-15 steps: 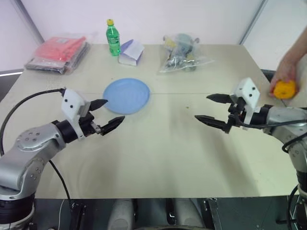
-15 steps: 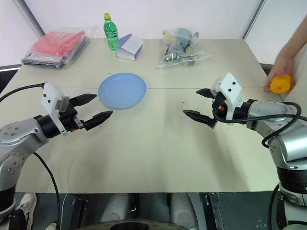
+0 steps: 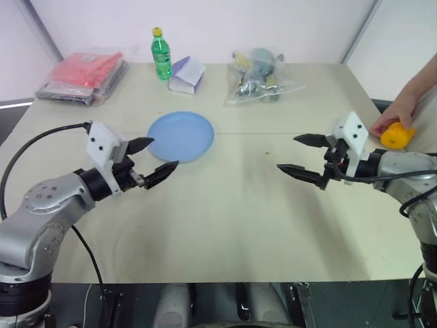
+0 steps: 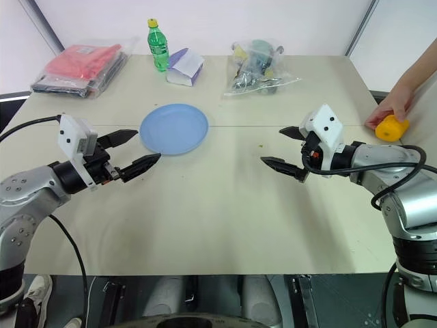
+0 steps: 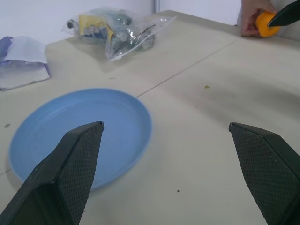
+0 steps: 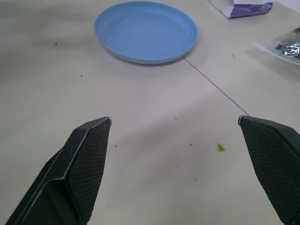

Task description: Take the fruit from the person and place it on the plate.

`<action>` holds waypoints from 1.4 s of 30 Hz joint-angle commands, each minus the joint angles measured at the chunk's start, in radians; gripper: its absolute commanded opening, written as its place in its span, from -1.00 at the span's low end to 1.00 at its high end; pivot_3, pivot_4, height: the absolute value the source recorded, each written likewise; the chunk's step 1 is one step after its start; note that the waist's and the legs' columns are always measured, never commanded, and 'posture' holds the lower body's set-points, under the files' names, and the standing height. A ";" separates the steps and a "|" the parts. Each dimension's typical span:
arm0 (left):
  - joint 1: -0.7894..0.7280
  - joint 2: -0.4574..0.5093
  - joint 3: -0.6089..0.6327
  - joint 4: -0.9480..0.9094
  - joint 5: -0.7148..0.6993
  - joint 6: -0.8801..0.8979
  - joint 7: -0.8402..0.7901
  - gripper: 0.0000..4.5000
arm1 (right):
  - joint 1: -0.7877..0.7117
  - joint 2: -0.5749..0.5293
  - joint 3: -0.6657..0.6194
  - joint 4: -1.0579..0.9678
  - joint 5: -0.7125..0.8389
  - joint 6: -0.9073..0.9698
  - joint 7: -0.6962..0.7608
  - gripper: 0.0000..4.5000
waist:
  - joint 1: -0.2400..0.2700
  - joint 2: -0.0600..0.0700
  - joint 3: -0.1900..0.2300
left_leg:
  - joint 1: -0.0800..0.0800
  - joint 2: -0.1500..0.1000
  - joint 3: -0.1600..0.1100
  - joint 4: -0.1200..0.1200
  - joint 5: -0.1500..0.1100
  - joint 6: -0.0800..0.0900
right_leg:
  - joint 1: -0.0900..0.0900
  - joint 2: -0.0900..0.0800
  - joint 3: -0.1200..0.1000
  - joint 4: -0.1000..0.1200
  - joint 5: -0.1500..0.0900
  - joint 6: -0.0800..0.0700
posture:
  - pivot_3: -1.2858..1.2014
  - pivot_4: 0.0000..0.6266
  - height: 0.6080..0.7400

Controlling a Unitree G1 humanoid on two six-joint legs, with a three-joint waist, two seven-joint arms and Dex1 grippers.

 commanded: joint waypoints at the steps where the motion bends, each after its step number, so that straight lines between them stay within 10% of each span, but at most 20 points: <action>1: -0.006 0.007 0.025 -0.019 -0.001 -0.016 0.005 1.00 | -0.015 -0.010 -0.027 -0.013 -0.001 -0.016 0.004 0.97 | 0.000 0.000 0.000 | 0.000 0.000 0.000 0.000 0.000 0.000 | 0.000 0.000 0.000 0.000 0.000 0.000 | 0.03 -0.52 0.87; 42: 0.002 0.001 0.013 -0.004 0.026 -0.048 0.007 1.00 | -0.045 -0.007 -0.007 -0.006 -0.018 -0.008 0.028 0.97 | 0.000 0.000 0.000 | 0.000 0.000 0.000 0.000 0.000 0.000 | 0.000 0.000 0.000 0.000 0.000 0.000 | 0.03 -0.52 0.87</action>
